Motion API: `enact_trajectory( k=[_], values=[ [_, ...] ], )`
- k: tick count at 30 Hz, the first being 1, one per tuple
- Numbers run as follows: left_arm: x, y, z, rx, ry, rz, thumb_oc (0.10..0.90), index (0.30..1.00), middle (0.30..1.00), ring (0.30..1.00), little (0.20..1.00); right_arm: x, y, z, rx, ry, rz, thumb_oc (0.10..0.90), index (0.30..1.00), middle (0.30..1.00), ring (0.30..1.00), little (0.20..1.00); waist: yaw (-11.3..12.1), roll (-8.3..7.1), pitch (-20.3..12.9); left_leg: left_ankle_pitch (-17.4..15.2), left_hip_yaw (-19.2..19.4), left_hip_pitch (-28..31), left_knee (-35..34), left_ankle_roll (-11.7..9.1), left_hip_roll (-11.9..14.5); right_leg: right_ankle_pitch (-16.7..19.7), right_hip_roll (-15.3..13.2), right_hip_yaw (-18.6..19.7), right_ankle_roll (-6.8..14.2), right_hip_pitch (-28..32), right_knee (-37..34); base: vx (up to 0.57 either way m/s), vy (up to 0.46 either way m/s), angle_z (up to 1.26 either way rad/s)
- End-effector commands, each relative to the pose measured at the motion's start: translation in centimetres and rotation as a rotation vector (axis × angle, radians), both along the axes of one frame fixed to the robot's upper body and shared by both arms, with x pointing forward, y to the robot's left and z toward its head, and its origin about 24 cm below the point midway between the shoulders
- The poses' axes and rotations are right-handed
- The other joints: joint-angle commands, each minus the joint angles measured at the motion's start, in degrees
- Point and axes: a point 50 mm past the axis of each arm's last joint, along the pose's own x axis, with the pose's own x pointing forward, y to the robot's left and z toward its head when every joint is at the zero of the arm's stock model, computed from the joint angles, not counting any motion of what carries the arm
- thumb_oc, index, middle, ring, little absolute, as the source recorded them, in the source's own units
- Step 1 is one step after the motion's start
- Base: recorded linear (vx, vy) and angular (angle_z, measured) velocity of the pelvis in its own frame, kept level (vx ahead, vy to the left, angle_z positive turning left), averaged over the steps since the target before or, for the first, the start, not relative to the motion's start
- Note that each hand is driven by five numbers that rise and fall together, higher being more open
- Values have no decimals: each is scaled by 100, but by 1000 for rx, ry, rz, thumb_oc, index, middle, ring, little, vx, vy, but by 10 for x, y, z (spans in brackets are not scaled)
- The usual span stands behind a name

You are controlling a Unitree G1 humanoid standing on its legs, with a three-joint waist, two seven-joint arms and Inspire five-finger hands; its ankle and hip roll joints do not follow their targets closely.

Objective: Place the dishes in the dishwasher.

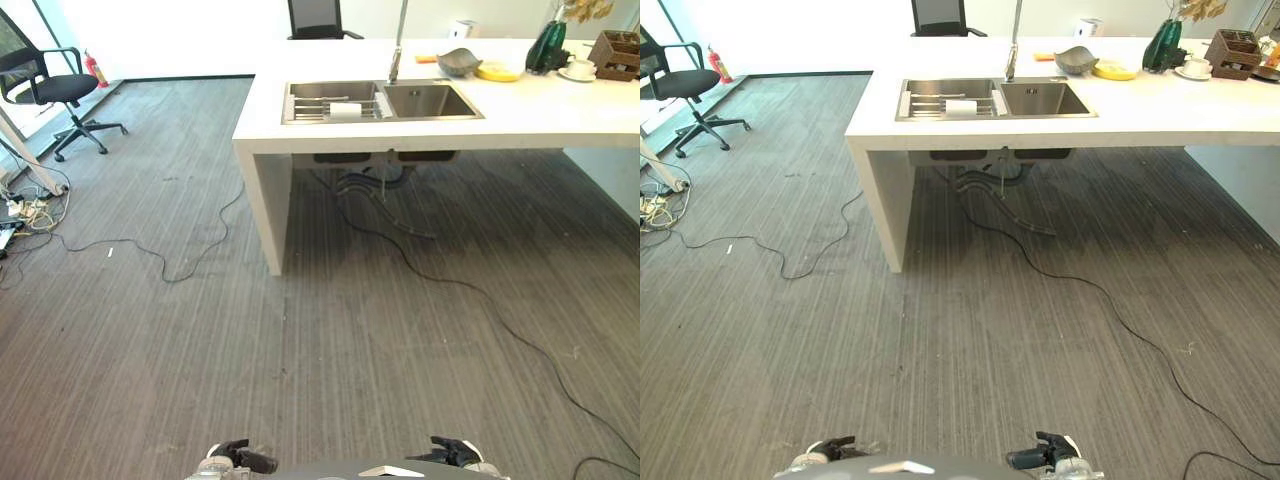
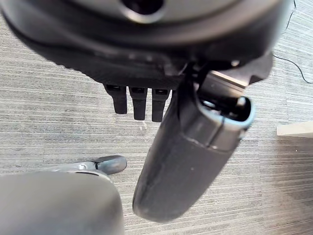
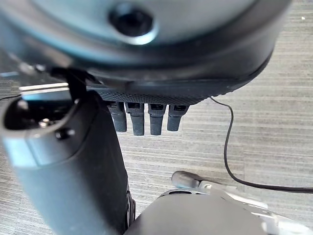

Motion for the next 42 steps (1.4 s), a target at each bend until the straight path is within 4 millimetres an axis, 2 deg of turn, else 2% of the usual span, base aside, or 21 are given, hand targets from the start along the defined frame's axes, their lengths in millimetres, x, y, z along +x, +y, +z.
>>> enact_trajectory(
  k=[1, 14, 20, 21, 22, 23, 25, 26, 28, 30, 32, 33, 34, 35, 36, 37, 38, 39, 40, 41, 42],
  values=[
    [4, -33, -5, -59, 26, -73, 800, 900, 900, 900, 900, 5, -12, 3, -45, 2, 23, 800, 900, 900, 900, 900, 11, -90, 95, -102, 351, 63, 16, -348, 96, -11, -372, -284, 640, -148, 62, 0, 0, 0],
    [-5, -45, -7, -115, 38, -61, 800, 900, 900, 900, 900, 11, -17, 5, -48, -20, 52, 800, 900, 900, 900, 900, -21, -30, 204, -58, 376, 40, 16, -352, 114, 18, -332, -289, 604, -202, 62, -2, -3, 0],
    [3, -51, -5, -136, -28, 1, 800, 900, 900, 900, 900, 19, -28, 10, -71, -59, 28, 800, 900, 900, 900, 900, 8, 17, 381, 56, 328, -22, 77, -353, 137, 35, -297, -300, 549, -261, 62, -18, -33, 0],
    [10, -54, -3, -153, -70, 21, 800, 900, 900, 900, 900, 27, -31, 13, -78, -87, 26, 800, 900, 900, 900, 900, 34, -39, 513, -41, 288, -348, 662, -391, 160, 51, -329, -288, 498, -294, 62, -65, -84, 1],
    [10, -54, -3, -153, -70, 21, 800, 900, 900, 900, 900, 27, -31, 13, -78, -87, 26, 800, 900, 900, 900, 900, 31, -38, 503, -59, 284, -378, 699, -392, 165, 52, -328, -293, 496, -305, 63, -97, -106, 2],
    [16, -56, -1, -166, -110, 26, 800, 900, 900, 900, 900, 30, -33, 15, -81, -103, 28, 800, 900, 900, 900, 900, 53, -67, 610, -21, 250, -629, 1143, -440, 174, 48, -340, -284, 454, -338, 90, -77, -76, 0],
    [27, -62, 5, -206, -183, 32, 800, 900, 900, 900, 900, 31, -37, 17, -87, -114, 30, 800, 900, 900, 900, 900, 99, -94, 716, 193, 180, -1097, 2015, -586, 239, 18, -358, -324, 384, -347, 88, -58, -136, 6],
    [34, -64, 10, -224, -229, 24, 800, 900, 900, 900, 900, 32, -40, 19, -95, -123, 36, 800, 900, 900, 900, 900, 126, -119, 763, 310, 172, -1350, 2692, -656, 253, -1, -354, -345, 333, -342, 79, 17, -147, 20],
    [35, -69, 14, -266, -266, 32, 800, 900, 900, 900, 900, 32, -49, 22, -114, -123, 31, 800, 900, 900, 900, 900, 196, -129, 855, 523, 107, -1660, 3360, -737, 231, -80, -383, -363, 286, -265, 62, 71, -97, 27],
    [36, -72, 17, -292, -288, 37, 800, 900, 900, 900, 900, 32, -59, 25, -144, -122, 17, 800, 900, 900, 900, 900, 230, -22, 905, 711, 282, -1851, 2766, -704, 372, -196, -345, -426, 331, -173, 62, 166, 6, 1],
    [32, -74, 18, -304, -288, 19, 800, 900, 900, 900, 900, 31, -64, 26, -159, -119, 6, 800, 900, 900, 900, 900, 294, 50, 888, 653, 485, -2046, 2102, -618, 422, -287, -318, -413, 374, -84, 62, 272, 78, 1],
    [26, -78, 18, -316, -279, 14, 800, 900, 900, 900, 900, 28, -66, 26, -168, -112, 7, 800, 900, 900, 900, 900, 348, 131, 858, 875, 658, -2066, 1345, -636, 503, -376, -269, -370, 434, 4, 62, 245, 83, 12],
    [26, -78, 18, -316, -279, 14, 800, 900, 900, 900, 900, 28, -66, 26, -168, -111, 7, 800, 900, 900, 900, 900, 352, 126, 864, 884, 665, -2048, 1326, -635, 496, -378, -275, -366, 436, 12, 62, 484, 211, 8],
    [22, -84, 18, -333, -275, -1, 800, 900, 900, 900, 900, 32, -71, 29, -199, -116, 45, 800, 900, 900, 900, 900, 452, 259, 804, 1291, 829, -2240, 104, -694, 765, -549, -227, -266, 550, 208, 62, 337, 153, 5],
    [22, -84, 18, -333, -274, -1, 800, 900, 900, 900, 900, 32, -71, 29, -199, -116, 45, 800, 900, 900, 900, 900, 451, 245, 800, 1286, 835, -2235, 102, -692, 748, -560, -245, -267, 556, 211, 62, 446, 195, -17],
    [23, -84, 19, -331, -278, 4, 800, 900, 900, 900, 900, 37, -72, 31, -212, -122, 62, 800, 900, 900, 900, 900, 493, 244, 797, 1357, 784, -2385, 17, -730, 858, -607, -244, -199, 574, 297, 62, 213, 75, -25],
    [25, -83, 19, -330, -279, 14, 800, 900, 900, 900, 900, 39, -72, 31, -215, -121, 67, 800, 900, 900, 900, 900, 496, 245, 767, 1435, 826, -2400, 17, -777, 927, -655, -230, -137, 592, 383, 62, 354, 106, -45],
    [26, -81, 21, -318, -296, 26, 800, 900, 900, 900, 900, 36, -68, 29, -211, -114, 76, 800, 900, 900, 900, 900, 476, 248, 687, 1397, 973, -2290, 16, -735, 990, -780, -164, -53, 597, 494, 62, 381, 98, -55],
    [31, -81, 23, -324, -317, 49, 800, 900, 900, 900, 900, 34, -65, 27, -203, -111, 75, 800, 900, 900, 900, 900, 466, 248, 642, 1578, 1084, -2285, 16, -763, 1010, -763, -163, -62, 596, 592, 62, 428, 101, -53],
    [41, -79, 28, -308, -358, 54, 800, 900, 900, 900, 900, 33, -61, 25, -193, -109, 81, 800, 900, 900, 900, 900, 452, 169, 596, 1533, 1073, -2203, 16, -705, 907, -728, -233, -41, 626, 673, 62, 273, 69, -44],
    [41, -79, 28, -308, -358, 54, 800, 900, 900, 900, 900, 33, -61, 26, -193, -109, 81, 800, 900, 900, 900, 900, 470, 184, 591, 1542, 1081, -2211, 16, -706, 930, -712, -217, -22, 620, 656, 62, 499, 170, -32]
  ],
)
